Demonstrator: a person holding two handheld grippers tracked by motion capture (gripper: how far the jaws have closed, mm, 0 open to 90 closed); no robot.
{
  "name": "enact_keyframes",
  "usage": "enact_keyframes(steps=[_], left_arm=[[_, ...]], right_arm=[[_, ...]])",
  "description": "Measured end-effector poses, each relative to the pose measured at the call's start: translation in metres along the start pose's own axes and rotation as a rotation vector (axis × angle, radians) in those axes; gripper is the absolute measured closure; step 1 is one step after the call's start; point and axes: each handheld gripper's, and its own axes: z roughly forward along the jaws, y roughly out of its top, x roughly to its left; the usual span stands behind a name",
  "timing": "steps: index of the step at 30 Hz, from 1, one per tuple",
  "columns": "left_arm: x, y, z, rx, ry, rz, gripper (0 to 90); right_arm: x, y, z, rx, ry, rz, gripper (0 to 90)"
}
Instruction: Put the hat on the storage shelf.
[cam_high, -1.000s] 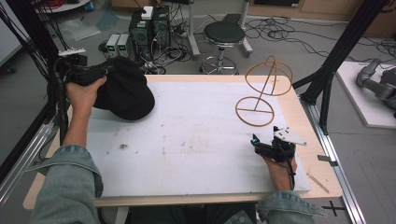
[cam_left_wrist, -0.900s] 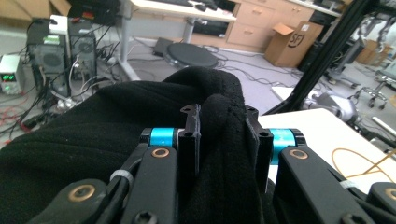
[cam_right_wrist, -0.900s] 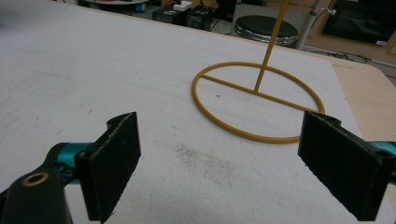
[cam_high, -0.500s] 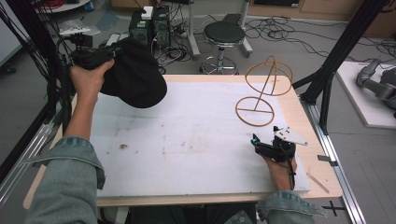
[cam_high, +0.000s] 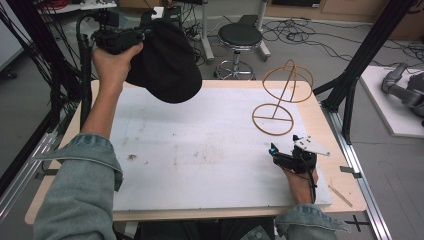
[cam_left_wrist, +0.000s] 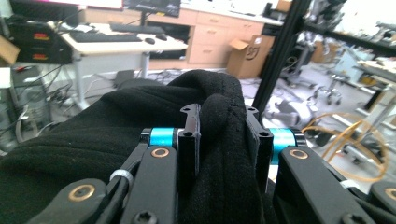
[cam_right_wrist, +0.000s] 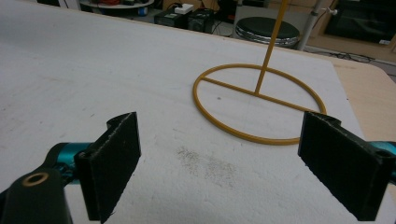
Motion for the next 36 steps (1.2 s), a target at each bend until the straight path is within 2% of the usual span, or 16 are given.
enact_keyframes(steps=[3,8,17,22,28,36], left_arm=[[-0.011,0.008,0.007,0.001,-0.014,-0.01,71.8],[-0.03,0.019,0.018,-0.002,-0.042,0.024,71.8],[-0.059,0.031,0.043,-0.011,-0.113,0.052,71.8],[-0.071,0.035,0.057,-0.024,-0.177,0.02,71.8],[-0.085,0.038,0.072,-0.036,-0.22,0.023,71.8],[-0.099,0.039,0.093,-0.041,-0.274,0.002,71.8]], right_arm=[[0.0,0.0,0.0,-0.002,0.001,-0.001,12.8],[-0.001,0.0,0.0,-0.003,0.002,-0.002,12.8],[-0.001,0.0,0.0,-0.005,0.002,0.0,12.8],[-0.001,0.0,0.0,-0.003,0.003,0.002,12.8],[-0.001,0.0,0.0,-0.006,0.005,0.0,12.8],[-0.002,-0.001,-0.001,-0.006,0.005,0.007,12.8]])
